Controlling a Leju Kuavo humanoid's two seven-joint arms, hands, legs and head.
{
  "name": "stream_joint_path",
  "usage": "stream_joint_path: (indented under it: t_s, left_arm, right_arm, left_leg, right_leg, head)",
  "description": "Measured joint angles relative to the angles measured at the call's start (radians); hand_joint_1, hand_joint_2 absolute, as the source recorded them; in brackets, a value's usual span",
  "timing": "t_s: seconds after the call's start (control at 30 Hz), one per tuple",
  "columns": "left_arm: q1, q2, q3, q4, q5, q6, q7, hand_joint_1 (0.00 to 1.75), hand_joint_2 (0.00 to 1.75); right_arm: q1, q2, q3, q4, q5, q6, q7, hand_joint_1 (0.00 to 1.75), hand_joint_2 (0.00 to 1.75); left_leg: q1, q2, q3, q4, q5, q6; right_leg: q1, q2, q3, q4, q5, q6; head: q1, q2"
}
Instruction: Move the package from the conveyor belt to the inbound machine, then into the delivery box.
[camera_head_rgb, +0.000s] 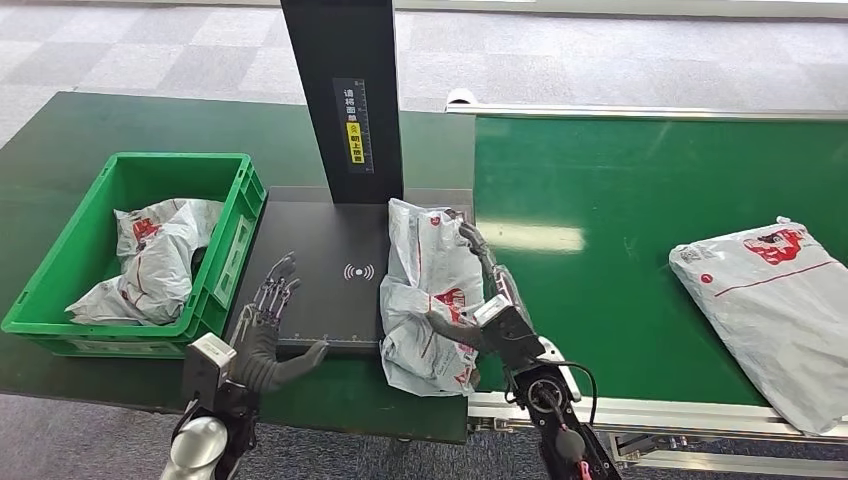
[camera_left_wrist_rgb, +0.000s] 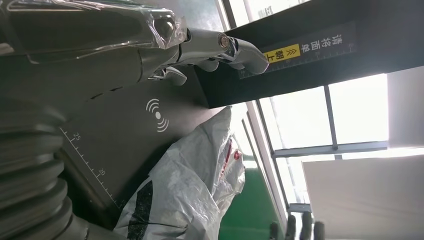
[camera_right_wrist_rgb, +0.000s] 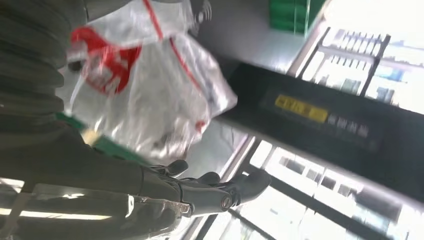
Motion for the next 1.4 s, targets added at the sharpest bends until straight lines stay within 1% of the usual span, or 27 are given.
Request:
stream_joint_path:
  t_s: [0.1, 0.2, 0.3, 0.6, 0.73, 0.87, 0.97, 1.03, 1.1, 1.2, 1.3, 1.4]
  left_arm:
    - [0.004, -0.007, -0.015, 0.000, -0.011, -0.017, 0.002, 0.00, 1.75]
    - [0.004, -0.011, -0.029, 0.000, -0.013, -0.027, 0.003, 0.00, 1.75]
    - [0.000, -0.013, -0.037, 0.001, -0.006, -0.038, 0.004, 0.00, 1.75]
    - [-0.011, -0.020, -0.055, 0.003, -0.009, -0.042, 0.004, 0.00, 1.75]
    - [-0.044, -0.024, -0.072, 0.016, -0.033, -0.026, 0.004, 0.00, 1.75]
    - [-0.135, -0.038, -0.105, 0.079, -0.051, -0.024, 0.021, 0.00, 1.75]
    - [-0.229, -0.056, -0.140, 0.160, -0.072, -0.009, 0.042, 0.00, 1.75]
    - [-0.309, -0.072, -0.173, 0.233, -0.115, 0.016, 0.080, 0.00, 1.75]
    - [-0.384, -0.088, -0.210, 0.312, -0.185, 0.032, 0.143, 0.00, 1.75]
    - [-0.472, -0.113, -0.268, 0.449, -0.286, 0.022, 0.225, 0.00, 1.75]
    - [-0.526, -0.134, -0.316, 0.561, -0.346, 0.025, 0.249, 0.00, 1.75]
    - [-0.557, -0.147, -0.345, 0.631, -0.366, 0.030, 0.256, 0.00, 1.75]
  right_arm:
    - [0.015, -0.018, -0.075, -0.047, -0.033, -0.043, 0.025, 0.00, 1.75]
    - [0.035, -0.037, -0.156, -0.096, -0.045, -0.031, 0.039, 0.00, 1.75]
    - [0.051, -0.047, -0.205, -0.128, -0.028, -0.021, 0.045, 0.00, 1.75]
    - [0.069, -0.054, -0.245, -0.161, -0.003, -0.027, 0.051, 0.00, 1.75]
    - [0.076, -0.053, -0.257, -0.176, 0.002, -0.027, 0.053, 0.00, 1.75]
    - [0.073, -0.045, -0.262, -0.185, 0.008, -0.017, 0.057, 0.00, 1.75]
    - [0.058, -0.033, -0.261, -0.184, 0.012, -0.004, 0.059, 0.00, 1.75]
    - [0.042, -0.025, -0.258, -0.184, 0.016, -0.001, 0.061, 0.00, 1.75]
    - [0.033, -0.019, -0.255, -0.184, 0.017, 0.000, 0.068, 0.00, 1.75]
    - [0.031, -0.013, -0.256, -0.185, 0.016, 0.007, 0.079, 0.00, 1.75]
    - [0.033, -0.010, -0.256, -0.189, 0.014, 0.010, 0.083, 0.00, 1.75]
    - [0.034, -0.010, -0.256, -0.195, 0.013, 0.010, 0.084, 0.00, 1.75]
  left_leg:
    - [0.000, 0.000, 0.000, 0.000, 0.000, 0.000]
    - [-0.001, 0.000, 0.000, 0.000, 0.000, 0.000]
    - [-0.001, 0.000, 0.000, 0.000, 0.000, 0.000]
    - [0.000, 0.000, 0.000, 0.000, 0.000, 0.000]
    - [0.000, 0.000, 0.000, 0.000, 0.000, 0.000]
    - [0.000, 0.000, 0.000, 0.000, 0.000, 0.000]
    - [0.000, -0.001, 0.000, 0.001, 0.001, 0.001]
    - [0.000, -0.001, 0.000, 0.001, 0.001, 0.001]
    - [0.000, -0.001, 0.001, 0.001, 0.001, 0.001]
    - [0.000, -0.001, 0.001, 0.001, 0.001, 0.001]
    - [0.000, 0.000, 0.001, 0.001, 0.001, 0.001]
    - [0.000, 0.000, 0.000, 0.001, 0.001, 0.001]
  right_leg:
    - [0.000, 0.000, 0.000, 0.000, 0.000, 0.000]
    - [-0.001, 0.000, 0.000, 0.000, 0.000, 0.000]
    - [0.000, 0.000, 0.000, 0.000, 0.000, 0.000]
    - [0.000, 0.000, 0.000, 0.000, 0.000, 0.000]
    - [0.000, 0.000, 0.000, 0.000, 0.000, 0.000]
    - [0.000, 0.000, 0.001, 0.000, 0.000, 0.000]
    - [-0.001, -0.001, 0.001, 0.000, 0.001, 0.000]
    - [-0.001, -0.001, 0.001, 0.000, 0.001, 0.000]
    - [-0.001, -0.001, 0.002, 0.000, 0.001, 0.000]
    - [-0.001, -0.001, 0.002, 0.000, 0.001, 0.001]
    - [-0.001, -0.001, 0.001, 0.000, 0.001, 0.001]
    - [-0.001, -0.001, 0.000, 0.000, 0.001, 0.001]
  head:
    - [0.000, 0.000]
    - [0.000, 0.000]
    - [0.000, 0.000]
    - [0.000, 0.000]
    - [0.000, 0.000]
    - [0.000, 0.000]
    - [0.000, 0.000]
    - [0.000, 0.000]
    - [0.000, 0.000]
    - [0.000, 0.000]
    - [0.000, 0.000]
    - [0.000, 0.000]
